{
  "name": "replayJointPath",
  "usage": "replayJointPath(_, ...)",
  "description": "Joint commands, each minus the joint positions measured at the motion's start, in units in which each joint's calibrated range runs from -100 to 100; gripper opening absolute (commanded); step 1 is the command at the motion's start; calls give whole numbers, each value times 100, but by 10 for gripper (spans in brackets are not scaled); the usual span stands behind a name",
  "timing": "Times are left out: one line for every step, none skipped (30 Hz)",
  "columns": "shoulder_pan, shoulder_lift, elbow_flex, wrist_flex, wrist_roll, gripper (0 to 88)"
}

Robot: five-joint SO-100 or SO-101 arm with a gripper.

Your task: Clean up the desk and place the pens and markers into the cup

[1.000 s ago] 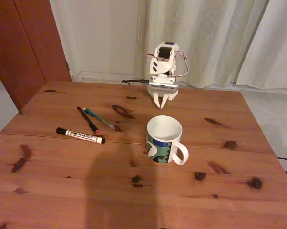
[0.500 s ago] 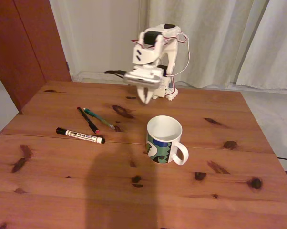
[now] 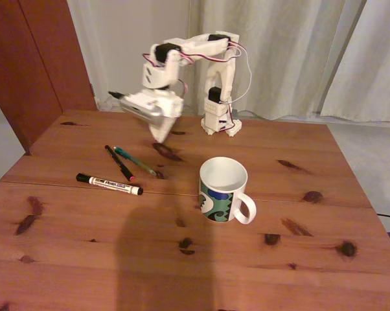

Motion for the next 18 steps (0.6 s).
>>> replayJointPath(303, 161, -270, -623, 2, 12)
replayJointPath(359, 260, -225, -821, 2, 12)
replayJointPath(448, 376, -216, -1036, 2, 12)
replayJointPath(552, 500, -216, -1268, 2, 12)
replayJointPath(665, 632, -216, -1509, 2, 12)
replayJointPath(753, 757, -234, -1776, 2, 12)
replayJointPath(794, 864, -225, -2077, 2, 10)
replayJointPath(802, 963, -198, -2352, 2, 9)
replayJointPath(802, 1054, -180, -2636, -3, 9)
replayJointPath(794, 1129, -153, -2800, -24, 9)
replayJointPath(786, 1195, -153, -2903, -139, 9)
replayJointPath(778, 1253, -153, -2937, -322, 9)
replayJointPath(761, 1311, -180, -2937, -563, 9)
replayJointPath(689, 1361, -216, -2937, -836, 9)
replayJointPath(568, 1377, -234, -2937, -1103, 9)
replayJointPath(448, 1385, -243, -2946, -1365, 9)
replayJointPath(343, 1410, -252, -2954, -1632, 9)
replayJointPath(271, 1427, -297, -2929, -1873, 9)
